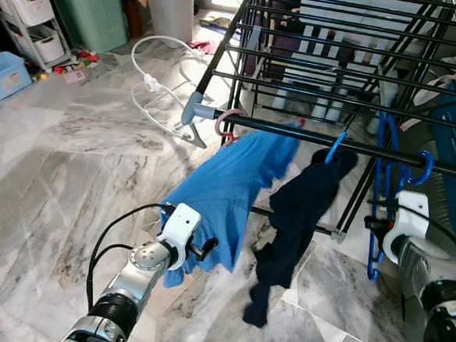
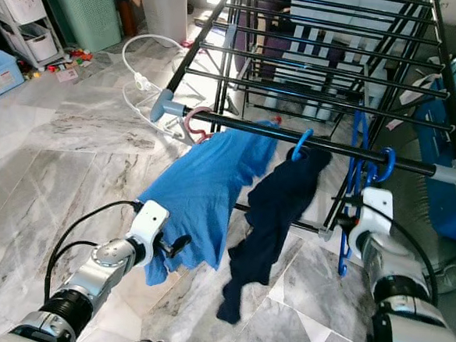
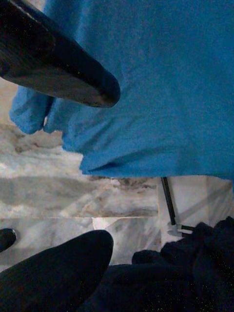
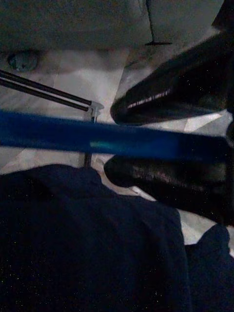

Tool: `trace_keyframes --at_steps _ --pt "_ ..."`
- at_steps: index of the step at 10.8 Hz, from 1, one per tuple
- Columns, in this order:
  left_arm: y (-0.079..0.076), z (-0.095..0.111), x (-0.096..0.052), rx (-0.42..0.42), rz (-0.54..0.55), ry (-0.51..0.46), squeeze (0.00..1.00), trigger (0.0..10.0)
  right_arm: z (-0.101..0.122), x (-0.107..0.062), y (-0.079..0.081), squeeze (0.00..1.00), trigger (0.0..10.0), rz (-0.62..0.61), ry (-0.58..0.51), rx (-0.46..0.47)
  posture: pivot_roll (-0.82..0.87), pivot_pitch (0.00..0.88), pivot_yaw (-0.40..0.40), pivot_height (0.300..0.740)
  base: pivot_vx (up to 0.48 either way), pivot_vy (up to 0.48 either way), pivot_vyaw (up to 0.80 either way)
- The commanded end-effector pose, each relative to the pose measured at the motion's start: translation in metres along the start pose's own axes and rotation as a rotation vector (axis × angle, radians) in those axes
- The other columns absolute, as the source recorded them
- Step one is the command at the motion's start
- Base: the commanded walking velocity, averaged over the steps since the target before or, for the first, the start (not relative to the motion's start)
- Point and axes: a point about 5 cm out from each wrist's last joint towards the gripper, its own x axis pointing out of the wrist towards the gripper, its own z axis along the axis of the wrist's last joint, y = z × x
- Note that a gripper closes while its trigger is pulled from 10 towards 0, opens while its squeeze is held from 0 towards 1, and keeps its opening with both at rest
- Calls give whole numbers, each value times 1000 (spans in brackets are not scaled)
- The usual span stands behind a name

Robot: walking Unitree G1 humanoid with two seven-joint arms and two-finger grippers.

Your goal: Hang hanger

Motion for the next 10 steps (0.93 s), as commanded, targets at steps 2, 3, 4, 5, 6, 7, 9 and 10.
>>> trace_keyframes --at_steps 2,3,4,5,6,7,9,10 --pt "-2 -2 0 -2 1 11 0 10000 14 -4 -9 1000 10000 -29 -91 -37 117 103 -12 740 0 0 0" --pt "-3 -1 1 -4 -2 9 0 10000 21 -7 -8 1000 10000 -29 -168 -30 110 96 -9 740 0 0 0" --pt "-4 -1 2 -4 -4 10 0 10000 23 -9 -6 1000 10000 -14 -194 -25 106 96 -5 740 0 0 0" --pt "-6 -1 3 -2 -10 12 0 10000 21 -12 -1 1000 10000 -5 -228 -13 91 89 -1 740 0 0 0" --pt "-8 1 5 1 -23 10 0 10000 13 -17 4 1000 10000 -9 -246 -10 76 85 5 740 0 0 0" --pt "-12 3 7 5 -37 9 0 10000 3 -23 8 1000 10000 -13 -256 9 62 82 13 740 0 0 0" --pt "-17 5 10 9 -54 10 0 10000 -15 -34 13 1000 10000 -39 -248 -1 36 72 23 740 0 0 0" --pt "-19 7 12 13 -64 10 0 10000 -21 -41 14 1000 10000 -73 -252 -3 26 69 26 740 0 0 0"
